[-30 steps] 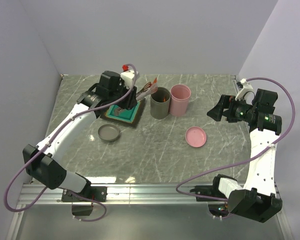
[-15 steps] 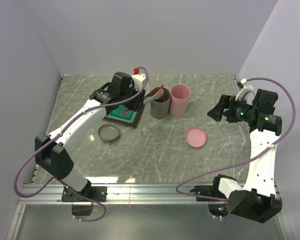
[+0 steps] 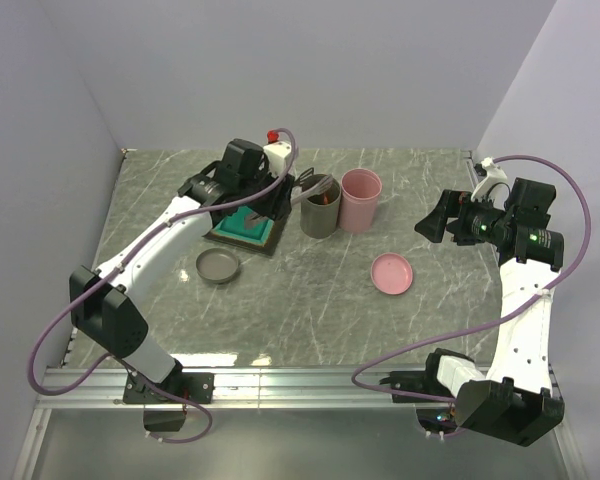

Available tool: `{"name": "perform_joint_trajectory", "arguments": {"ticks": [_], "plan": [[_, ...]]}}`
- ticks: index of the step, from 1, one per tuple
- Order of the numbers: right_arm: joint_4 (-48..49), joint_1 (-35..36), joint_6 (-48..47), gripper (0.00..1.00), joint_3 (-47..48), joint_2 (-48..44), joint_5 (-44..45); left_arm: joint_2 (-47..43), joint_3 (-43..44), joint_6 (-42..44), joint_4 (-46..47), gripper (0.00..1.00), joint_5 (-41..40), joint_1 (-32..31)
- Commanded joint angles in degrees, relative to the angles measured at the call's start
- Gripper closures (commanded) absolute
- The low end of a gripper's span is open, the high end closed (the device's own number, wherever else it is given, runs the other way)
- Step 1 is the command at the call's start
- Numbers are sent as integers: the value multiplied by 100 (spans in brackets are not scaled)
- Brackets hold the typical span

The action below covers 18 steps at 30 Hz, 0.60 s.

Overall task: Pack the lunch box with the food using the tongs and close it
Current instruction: Place the food into the lunch box, then put down the clamp

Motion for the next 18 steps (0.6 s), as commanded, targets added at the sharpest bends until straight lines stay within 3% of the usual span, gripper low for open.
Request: {"name": "perform_joint_trajectory", "arguments": {"ticks": [1,6,9,18], "plan": [[81,-44,7,0,50,-147,-14,-241,313,-15,104,46,52,-36],[81,-44,-2,0,41,-165,-14,-522,304,-173,147,48,34,78],[81,-44,-2,0,32,-173,-6,-759,182,-296,191,49,245,455],[81,-52,-20,0,32,-103,-67,-1287,-723,-209,288,51,861,2248]]}}
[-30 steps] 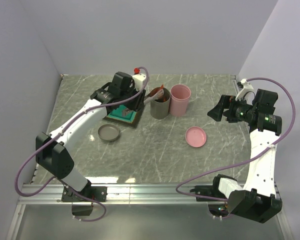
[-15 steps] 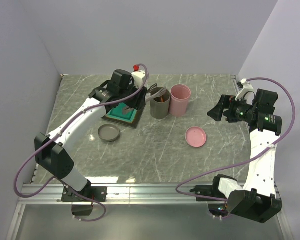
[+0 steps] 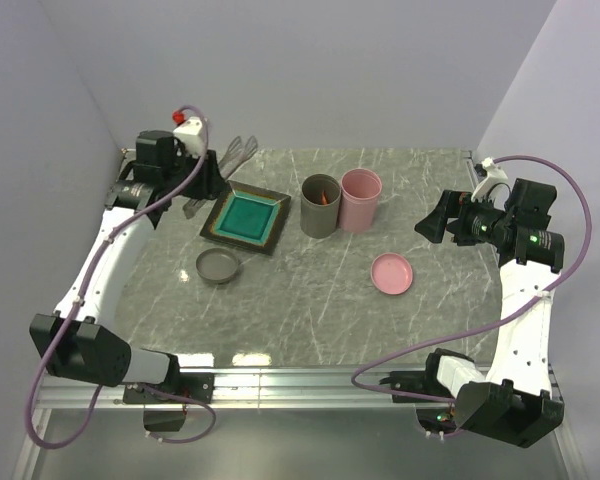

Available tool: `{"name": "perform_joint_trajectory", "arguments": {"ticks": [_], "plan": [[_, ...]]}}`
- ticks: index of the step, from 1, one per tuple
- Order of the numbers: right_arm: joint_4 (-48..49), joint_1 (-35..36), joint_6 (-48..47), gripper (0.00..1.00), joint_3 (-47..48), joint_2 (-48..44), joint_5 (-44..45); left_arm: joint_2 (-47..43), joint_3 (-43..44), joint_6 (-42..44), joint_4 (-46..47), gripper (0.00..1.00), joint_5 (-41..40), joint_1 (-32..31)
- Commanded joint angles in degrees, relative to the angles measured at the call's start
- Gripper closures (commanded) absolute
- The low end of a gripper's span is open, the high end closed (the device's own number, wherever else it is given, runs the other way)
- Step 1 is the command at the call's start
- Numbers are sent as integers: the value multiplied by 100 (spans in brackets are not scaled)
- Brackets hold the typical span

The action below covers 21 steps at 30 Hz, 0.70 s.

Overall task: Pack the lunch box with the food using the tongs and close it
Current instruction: Put down the clamp

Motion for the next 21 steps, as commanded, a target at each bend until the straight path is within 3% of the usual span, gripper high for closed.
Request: {"name": "perform_joint_trajectory", "arguments": {"ticks": [1,9,13,21], "plan": [[81,-44,-17,0,32,-51,-63,-155,-367,136,155,52,386,606],[81,-44,-26,0,41,2,-80,371,-650,795,181,49,764,2250],[63,-44,-26,0,59,28,-80,898,-632,1059,260,47,765,2604],[28,-44,-35,0,111,73,-63,2075,-492,1411,480,48,440,2719]]}}
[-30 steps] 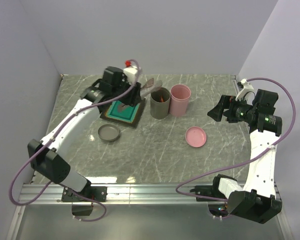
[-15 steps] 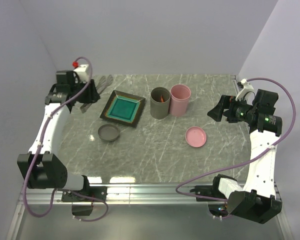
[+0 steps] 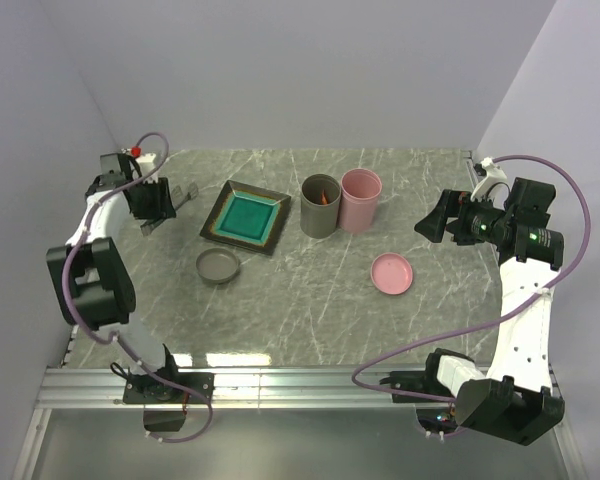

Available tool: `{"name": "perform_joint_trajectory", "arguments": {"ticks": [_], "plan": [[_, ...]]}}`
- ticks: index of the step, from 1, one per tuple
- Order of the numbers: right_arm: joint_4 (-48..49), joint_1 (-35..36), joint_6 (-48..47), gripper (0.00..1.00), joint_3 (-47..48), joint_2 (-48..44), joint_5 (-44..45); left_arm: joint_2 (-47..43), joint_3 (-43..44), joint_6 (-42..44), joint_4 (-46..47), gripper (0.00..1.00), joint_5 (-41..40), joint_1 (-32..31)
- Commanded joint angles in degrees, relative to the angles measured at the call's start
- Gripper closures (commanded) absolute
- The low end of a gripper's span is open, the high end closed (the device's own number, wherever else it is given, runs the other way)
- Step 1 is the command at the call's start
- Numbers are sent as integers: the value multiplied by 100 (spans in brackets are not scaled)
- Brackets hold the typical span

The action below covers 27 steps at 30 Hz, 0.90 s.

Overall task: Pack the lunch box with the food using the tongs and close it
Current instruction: Put down the clamp

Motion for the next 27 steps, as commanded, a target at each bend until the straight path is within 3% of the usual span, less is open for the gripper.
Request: {"name": "perform_joint_trajectory", "arguments": {"ticks": [1,14,23,26,27], "plan": [[13,-44,-33,0,111,7,-39,344,153,297,344,48,-98,28],[4,-44,-50,0,138,33,-39,1276,180,789,319,42,-494,11],[12,-44,-42,0,120,25,-47,1250,-137,1114,494,38,-766,-182],[12,-44,-42,0,120,16,-47,1162,-224,1193,547,35,-758,-279],[12,-44,-42,0,120,7,-56,1136,-251,1167,591,25,-801,-305]]}}
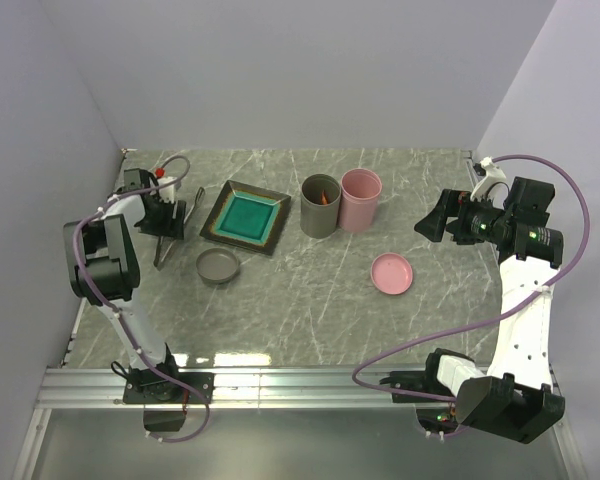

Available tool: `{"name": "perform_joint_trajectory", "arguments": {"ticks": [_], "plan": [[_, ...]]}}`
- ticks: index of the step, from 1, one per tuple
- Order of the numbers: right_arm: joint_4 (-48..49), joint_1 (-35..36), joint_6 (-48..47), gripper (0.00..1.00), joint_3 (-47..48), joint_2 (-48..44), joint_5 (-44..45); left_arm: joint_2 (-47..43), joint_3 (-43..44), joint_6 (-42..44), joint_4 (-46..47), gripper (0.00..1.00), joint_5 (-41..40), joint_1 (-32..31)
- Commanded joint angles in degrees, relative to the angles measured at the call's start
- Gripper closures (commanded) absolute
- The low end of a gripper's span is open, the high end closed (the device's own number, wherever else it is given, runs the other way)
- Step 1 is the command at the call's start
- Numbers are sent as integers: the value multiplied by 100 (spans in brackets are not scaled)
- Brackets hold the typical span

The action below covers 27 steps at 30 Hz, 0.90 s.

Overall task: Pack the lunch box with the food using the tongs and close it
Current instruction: Put down the clamp

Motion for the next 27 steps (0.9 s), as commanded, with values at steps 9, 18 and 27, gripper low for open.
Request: {"name": "perform_joint_trajectory", "arguments": {"ticks": [9,18,27], "plan": [[-10,-44,-68,0,136,-74,-56,-367,163,-58,-11,20,-41,-162],[-9,-52,-59,0,136,-127,-39,-867,866,-313,-714,1,644,-179],[-88,-44,-156,0,153,-136,-56,-1728,1034,932,-1774,0,1943,-285]]}}
